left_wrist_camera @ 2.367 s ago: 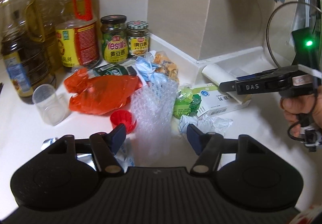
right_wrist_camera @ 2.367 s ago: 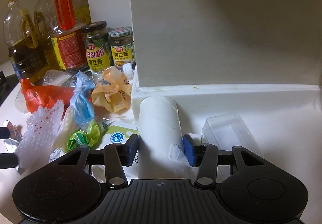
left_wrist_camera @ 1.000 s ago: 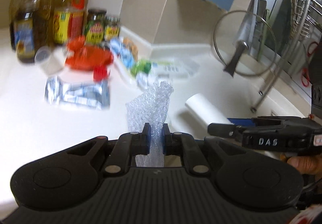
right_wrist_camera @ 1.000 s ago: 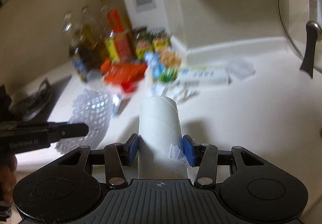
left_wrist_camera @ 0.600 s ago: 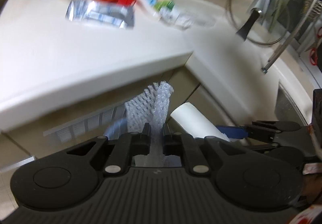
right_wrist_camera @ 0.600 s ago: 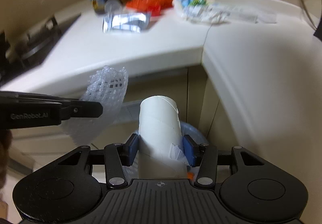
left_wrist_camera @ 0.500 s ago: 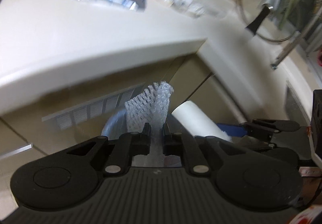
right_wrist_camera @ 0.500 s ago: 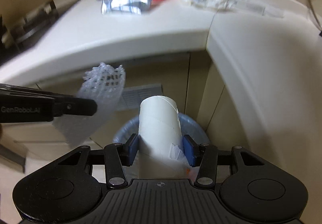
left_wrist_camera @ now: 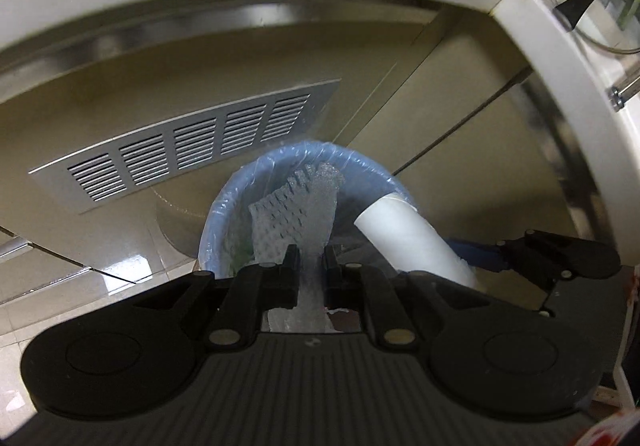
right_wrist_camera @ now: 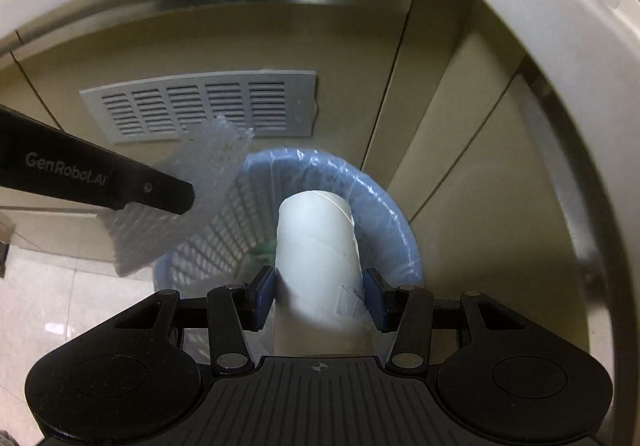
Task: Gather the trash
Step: 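Carry the paper tube and bubble-wrap net down over the wastebasket, then open the left tool to drop the net while the right tool releases the paper tube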
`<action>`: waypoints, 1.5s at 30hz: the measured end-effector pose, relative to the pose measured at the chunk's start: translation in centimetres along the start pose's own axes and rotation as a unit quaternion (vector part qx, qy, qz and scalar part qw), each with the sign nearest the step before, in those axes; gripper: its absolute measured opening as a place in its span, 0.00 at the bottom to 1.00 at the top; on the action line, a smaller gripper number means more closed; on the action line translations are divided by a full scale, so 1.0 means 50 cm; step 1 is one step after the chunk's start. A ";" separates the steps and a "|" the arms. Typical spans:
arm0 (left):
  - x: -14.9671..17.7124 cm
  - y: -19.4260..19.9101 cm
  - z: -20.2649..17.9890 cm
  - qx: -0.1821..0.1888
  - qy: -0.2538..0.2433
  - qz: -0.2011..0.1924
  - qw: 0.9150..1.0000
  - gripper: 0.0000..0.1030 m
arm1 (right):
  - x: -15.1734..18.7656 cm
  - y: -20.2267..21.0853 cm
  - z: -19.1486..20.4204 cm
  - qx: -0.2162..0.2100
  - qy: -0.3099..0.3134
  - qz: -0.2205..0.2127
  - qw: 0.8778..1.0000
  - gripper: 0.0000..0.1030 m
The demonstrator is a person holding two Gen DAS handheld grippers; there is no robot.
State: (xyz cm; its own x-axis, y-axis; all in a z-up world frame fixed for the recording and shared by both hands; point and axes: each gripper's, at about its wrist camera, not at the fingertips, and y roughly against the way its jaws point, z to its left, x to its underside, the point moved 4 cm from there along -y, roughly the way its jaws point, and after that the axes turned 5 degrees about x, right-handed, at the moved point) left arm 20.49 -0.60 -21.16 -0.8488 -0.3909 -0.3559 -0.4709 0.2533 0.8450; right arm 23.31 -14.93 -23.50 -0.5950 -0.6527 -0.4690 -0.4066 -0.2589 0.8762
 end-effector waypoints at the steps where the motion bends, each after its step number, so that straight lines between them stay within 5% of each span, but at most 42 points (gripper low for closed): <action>1: 0.000 -0.004 0.002 -0.001 0.002 0.002 1.000 0.09 | 0.002 -0.005 -0.003 -0.001 0.000 0.002 1.000 0.47; 8: 0.000 -0.023 0.005 -0.012 0.005 0.010 1.000 0.10 | -0.004 -0.020 -0.012 -0.003 -0.008 0.009 1.000 0.47; 11: 0.002 -0.031 0.007 -0.023 0.008 0.009 1.000 0.33 | -0.006 -0.027 -0.013 -0.005 -0.011 0.014 1.000 0.47; 43: 0.037 -0.005 0.034 -0.045 0.017 0.015 0.999 0.34 | -0.012 -0.045 0.000 -0.036 -0.042 0.009 0.998 0.47; 45: 0.038 -0.004 0.035 -0.046 0.018 0.015 0.999 0.35 | -0.014 -0.046 0.000 -0.041 -0.047 0.005 0.998 0.55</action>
State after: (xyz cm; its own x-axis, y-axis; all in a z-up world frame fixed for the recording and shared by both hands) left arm 18.52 0.17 -22.70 -0.8521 -0.4162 -0.3173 -0.4207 0.1841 0.8883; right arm 24.67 -13.89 -25.19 -0.6625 -0.5865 -0.4659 -0.3448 -0.3134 0.8848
